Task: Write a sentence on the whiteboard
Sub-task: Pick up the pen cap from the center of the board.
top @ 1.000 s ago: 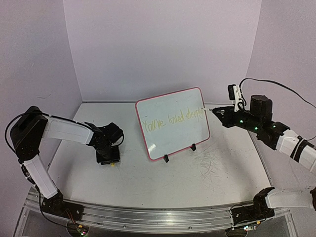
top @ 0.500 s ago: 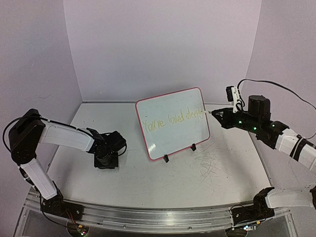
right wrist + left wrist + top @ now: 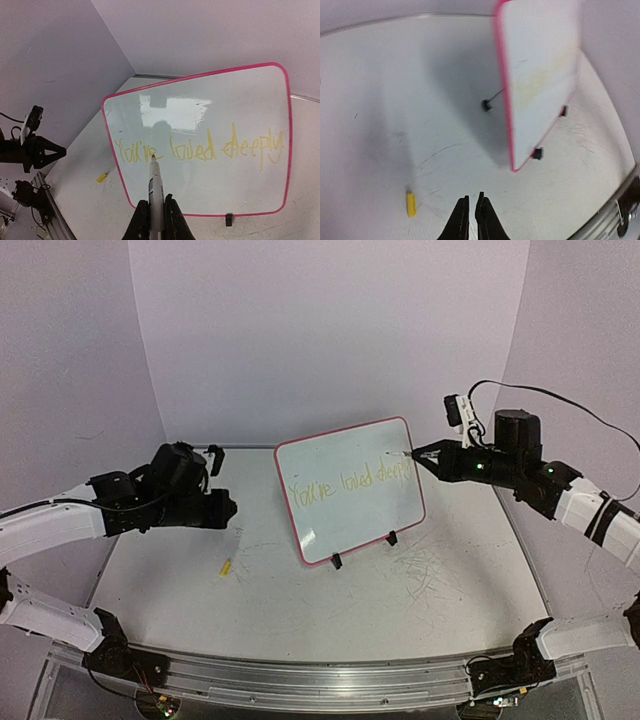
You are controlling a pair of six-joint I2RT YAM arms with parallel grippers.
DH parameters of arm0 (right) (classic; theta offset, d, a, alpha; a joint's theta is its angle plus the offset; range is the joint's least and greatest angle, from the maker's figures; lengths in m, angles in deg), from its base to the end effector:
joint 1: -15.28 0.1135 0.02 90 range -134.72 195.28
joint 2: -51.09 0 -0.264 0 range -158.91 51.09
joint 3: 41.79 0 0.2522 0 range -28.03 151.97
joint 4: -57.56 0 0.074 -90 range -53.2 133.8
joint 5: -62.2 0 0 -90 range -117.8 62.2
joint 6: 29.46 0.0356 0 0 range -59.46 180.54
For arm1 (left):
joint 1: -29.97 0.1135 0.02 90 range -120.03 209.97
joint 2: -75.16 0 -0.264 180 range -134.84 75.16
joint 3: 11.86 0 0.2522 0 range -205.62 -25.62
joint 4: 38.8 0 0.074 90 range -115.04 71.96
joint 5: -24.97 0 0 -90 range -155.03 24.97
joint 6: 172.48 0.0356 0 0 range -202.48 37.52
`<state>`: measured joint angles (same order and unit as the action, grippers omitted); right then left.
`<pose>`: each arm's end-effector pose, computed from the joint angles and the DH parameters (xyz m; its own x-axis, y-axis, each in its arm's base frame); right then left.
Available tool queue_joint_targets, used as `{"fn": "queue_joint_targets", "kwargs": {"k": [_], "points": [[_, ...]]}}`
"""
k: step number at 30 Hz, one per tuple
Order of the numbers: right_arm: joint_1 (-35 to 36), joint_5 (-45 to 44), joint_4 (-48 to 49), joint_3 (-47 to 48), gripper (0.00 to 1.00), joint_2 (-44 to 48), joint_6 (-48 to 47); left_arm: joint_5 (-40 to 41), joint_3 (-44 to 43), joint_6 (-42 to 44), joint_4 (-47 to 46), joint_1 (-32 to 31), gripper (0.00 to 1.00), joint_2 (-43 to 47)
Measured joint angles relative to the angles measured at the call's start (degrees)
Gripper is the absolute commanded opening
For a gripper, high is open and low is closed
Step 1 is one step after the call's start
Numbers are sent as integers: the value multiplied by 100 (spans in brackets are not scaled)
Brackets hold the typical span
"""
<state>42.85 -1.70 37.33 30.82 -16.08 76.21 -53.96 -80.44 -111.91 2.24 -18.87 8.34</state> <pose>0.2331 0.1394 0.3537 -0.4320 0.0481 -0.9006 -0.7021 0.6088 0.3693 0.1713 -0.1856 0.2950 -0.6779 0.0428 -0.7339 0.3536 0.8942 -0.2745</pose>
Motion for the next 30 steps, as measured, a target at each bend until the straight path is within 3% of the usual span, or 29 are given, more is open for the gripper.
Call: {"fn": "queue_joint_targets", "kwargs": {"k": [4, 7, 12, 16, 19, 23, 30], "points": [[521, 543, -234, 439, 0, -552, 32, -612, -541, 1359, -504, -713, 1, 64], [979, 654, -454, 724, 0, -807, 31, -374, -595, 1756, -570, -1021, 22, 55], [1229, 286, -630, 802, 0, -764, 137, 465, -538, 1107, -56, -923, 55, 84], [1190, -337, -734, 799, 0, -591, 175, 496, 170, 72, 280, -617, 65, 553], [1176, -559, -734, 800, 0, -539, 130, 219, 517, -383, 654, 116, 68, 511], [1176, -721, -804, 800, 0, -543, -15, -145, 561, -544, 886, 820, 64, -337], [1176, -1016, -835, 781, 0, -528, -296, -811, -97, -129, 1061, 1097, 55, -2496]]}}
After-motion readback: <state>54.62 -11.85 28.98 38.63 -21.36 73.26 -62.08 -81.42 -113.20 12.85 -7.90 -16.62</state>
